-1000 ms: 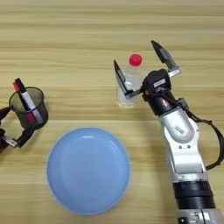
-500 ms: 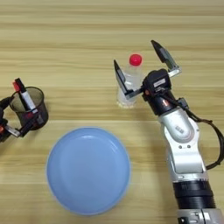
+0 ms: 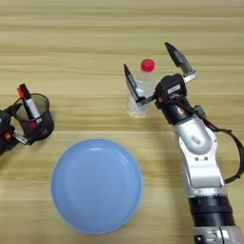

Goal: Move the objects on the table

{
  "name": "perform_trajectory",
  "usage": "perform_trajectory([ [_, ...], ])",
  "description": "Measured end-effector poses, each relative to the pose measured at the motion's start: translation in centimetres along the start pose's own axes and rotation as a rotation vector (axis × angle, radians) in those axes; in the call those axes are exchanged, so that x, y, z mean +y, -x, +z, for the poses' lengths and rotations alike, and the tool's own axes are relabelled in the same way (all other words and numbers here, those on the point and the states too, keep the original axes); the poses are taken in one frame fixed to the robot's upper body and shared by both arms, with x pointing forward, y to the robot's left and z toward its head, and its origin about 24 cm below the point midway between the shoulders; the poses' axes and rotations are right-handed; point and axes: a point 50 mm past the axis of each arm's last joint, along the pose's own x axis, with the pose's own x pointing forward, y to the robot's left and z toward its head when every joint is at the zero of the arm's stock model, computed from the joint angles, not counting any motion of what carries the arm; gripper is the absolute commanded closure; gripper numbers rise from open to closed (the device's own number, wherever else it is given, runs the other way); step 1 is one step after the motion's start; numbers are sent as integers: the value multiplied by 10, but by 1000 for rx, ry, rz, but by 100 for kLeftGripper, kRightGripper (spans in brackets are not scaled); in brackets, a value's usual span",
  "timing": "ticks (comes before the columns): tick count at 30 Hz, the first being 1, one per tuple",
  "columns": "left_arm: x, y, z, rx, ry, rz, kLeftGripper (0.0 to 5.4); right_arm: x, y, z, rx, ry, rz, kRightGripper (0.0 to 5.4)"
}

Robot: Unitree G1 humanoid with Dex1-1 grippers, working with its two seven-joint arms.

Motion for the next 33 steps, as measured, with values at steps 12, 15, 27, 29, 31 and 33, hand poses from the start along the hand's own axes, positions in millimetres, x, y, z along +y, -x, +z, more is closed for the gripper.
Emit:
perform_trajectory([
  [12, -4, -4, -3, 8, 35, -22, 0, 0, 0, 0, 0, 1, 0, 2],
  [15, -4, -5, -3, 8, 38, -21, 0, 0, 0, 0, 0, 1, 0, 2],
  [27, -3, -8, -1, -3, 36, -25, 66, 0, 0, 0, 0, 2, 1, 0],
  [29, -2, -9, 1, -8, 33, -30, 66, 0, 0, 0, 0, 2, 1, 0],
  [31, -2, -12, 4, -19, 28, -34, 66, 0, 0, 0, 0, 2, 1, 0],
  [33, -1, -16, 9, -35, 19, -40, 66, 0, 0, 0, -1, 2, 1, 0],
])
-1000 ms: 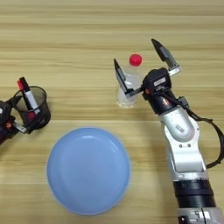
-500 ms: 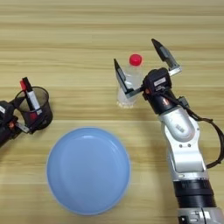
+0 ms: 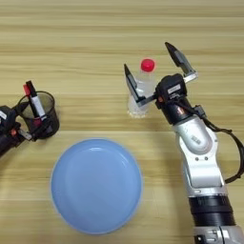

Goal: Move the objects on the table

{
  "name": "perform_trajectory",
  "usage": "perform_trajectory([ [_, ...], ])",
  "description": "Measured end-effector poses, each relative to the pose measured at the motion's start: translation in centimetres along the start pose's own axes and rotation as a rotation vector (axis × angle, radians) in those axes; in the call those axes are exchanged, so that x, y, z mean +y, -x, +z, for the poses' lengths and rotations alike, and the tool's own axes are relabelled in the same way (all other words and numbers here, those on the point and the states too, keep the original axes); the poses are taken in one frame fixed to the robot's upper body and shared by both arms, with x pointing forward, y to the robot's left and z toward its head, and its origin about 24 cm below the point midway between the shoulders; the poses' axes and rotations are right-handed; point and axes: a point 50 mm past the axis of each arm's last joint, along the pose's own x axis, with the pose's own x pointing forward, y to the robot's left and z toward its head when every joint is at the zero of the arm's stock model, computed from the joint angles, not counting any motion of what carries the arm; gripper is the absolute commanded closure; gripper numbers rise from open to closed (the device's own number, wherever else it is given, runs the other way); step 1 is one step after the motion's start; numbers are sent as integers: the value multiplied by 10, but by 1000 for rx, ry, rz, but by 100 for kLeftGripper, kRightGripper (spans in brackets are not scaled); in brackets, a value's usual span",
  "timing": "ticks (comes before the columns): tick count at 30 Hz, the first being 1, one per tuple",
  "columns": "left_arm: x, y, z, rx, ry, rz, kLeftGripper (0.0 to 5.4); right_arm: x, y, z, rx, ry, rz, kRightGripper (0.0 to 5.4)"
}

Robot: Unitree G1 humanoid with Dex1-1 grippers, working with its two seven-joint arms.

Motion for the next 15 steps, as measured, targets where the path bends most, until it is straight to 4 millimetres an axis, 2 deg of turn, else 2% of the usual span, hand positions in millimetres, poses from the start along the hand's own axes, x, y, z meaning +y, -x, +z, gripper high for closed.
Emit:
perform_trajectory([
  [5, -4, -13, 9, -35, -9, -51, 66, 0, 0, 0, -2, 0, 0, 0],
  [15, -23, -38, 12, -45, 3, -194, 66, 3, -3, 1, -10, -5, 12, 0],
])
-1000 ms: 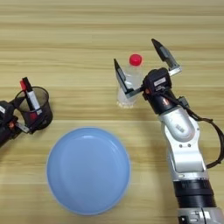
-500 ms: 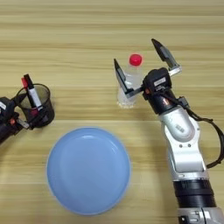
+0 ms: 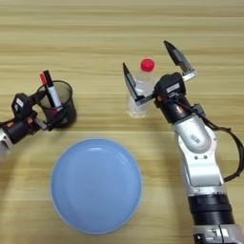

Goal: Move the objects on the table

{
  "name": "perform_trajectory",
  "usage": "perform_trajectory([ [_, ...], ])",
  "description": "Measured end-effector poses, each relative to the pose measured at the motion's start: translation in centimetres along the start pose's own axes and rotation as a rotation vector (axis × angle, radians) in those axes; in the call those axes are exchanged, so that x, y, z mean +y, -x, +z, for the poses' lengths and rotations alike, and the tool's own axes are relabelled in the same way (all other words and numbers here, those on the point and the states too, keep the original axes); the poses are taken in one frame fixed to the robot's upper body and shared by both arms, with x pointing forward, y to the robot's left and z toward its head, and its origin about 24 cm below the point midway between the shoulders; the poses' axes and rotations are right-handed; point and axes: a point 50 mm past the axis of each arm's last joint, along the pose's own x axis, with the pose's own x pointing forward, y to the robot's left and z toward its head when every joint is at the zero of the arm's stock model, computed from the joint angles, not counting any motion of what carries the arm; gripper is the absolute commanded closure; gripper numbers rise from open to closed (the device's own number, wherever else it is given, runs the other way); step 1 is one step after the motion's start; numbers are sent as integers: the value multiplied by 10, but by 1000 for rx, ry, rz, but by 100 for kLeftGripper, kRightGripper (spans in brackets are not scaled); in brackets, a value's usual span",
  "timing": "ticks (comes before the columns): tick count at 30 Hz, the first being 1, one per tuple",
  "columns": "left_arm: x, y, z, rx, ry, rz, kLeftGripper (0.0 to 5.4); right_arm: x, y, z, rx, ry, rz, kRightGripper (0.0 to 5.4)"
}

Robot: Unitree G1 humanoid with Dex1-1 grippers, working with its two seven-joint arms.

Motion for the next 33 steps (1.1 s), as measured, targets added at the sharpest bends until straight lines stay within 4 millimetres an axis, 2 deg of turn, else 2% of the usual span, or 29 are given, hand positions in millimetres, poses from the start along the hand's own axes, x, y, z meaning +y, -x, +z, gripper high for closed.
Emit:
perform_trajectory([
  [4, -7, -10, -3, 6, 7, -72, 66, 2, -1, 1, -5, -4, 7, 0],
  [14, -11, -19, -14, 57, -11, -138, 66, 8, -3, 5, -25, -16, 60, 0],
  [27, -11, -29, -22, 57, -72, -155, 66, 25, -2, 1, 20, -63, 184, 0],
  [28, -11, -29, -22, 55, -78, -159, 38, 26, -2, 0, 27, -81, 185, 0],
  [31, -13, -30, -22, 56, -94, -168, 5, 27, -2, 0, 33, -106, 199, 0],
  [33, -16, -29, -27, 80, -95, -183, 2, 28, -3, 2, 33, -114, 205, 0],
])
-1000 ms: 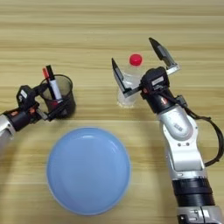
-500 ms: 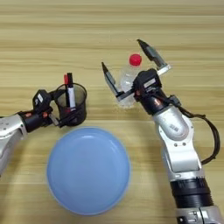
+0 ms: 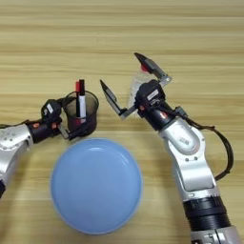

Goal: Move the objects on the table

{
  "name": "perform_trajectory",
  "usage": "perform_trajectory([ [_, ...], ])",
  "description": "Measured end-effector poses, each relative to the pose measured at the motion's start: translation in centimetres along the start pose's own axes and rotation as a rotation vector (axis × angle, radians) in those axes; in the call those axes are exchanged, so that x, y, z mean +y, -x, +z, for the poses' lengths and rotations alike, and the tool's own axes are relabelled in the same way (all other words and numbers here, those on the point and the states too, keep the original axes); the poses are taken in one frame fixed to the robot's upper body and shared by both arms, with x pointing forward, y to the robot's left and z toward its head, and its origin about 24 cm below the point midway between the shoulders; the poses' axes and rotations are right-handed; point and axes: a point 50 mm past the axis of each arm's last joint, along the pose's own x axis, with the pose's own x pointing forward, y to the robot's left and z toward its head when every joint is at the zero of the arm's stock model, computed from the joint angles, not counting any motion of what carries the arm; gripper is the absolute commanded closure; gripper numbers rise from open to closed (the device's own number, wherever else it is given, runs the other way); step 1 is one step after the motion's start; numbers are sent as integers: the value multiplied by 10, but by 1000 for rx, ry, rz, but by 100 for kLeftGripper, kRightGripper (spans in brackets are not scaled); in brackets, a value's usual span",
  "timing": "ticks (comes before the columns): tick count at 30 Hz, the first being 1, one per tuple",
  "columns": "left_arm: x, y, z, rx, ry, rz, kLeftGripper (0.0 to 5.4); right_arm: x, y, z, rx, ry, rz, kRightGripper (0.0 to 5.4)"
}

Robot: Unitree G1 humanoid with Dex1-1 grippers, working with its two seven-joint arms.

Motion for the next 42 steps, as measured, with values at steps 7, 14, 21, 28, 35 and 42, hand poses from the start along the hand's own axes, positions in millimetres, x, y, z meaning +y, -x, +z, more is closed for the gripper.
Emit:
perform_trajectory([
  [7, -2, 2, -3, 8, 7, -3, 2, 3, -1, -2, 12, -55, 14, 0],
  [14, -2, 12, -6, 14, 10, 13, 2, 6, -3, -3, 16, -67, 18, 0],
  [21, -2, 29, -6, -10, 18, 46, 2, 8, -3, -3, 16, -68, 25, 0],
  [28, -7, 44, -6, -3, 13, 60, 2, 8, -3, -6, 26, -73, 24, 0],
  [35, -15, 64, 4, -66, -3, 30, 2, 8, -2, -8, 29, -83, 20, 0],
  [42, -24, 72, 30, -224, -45, -31, 2, 7, -2, -9, 32, -94, 13, 0],
])
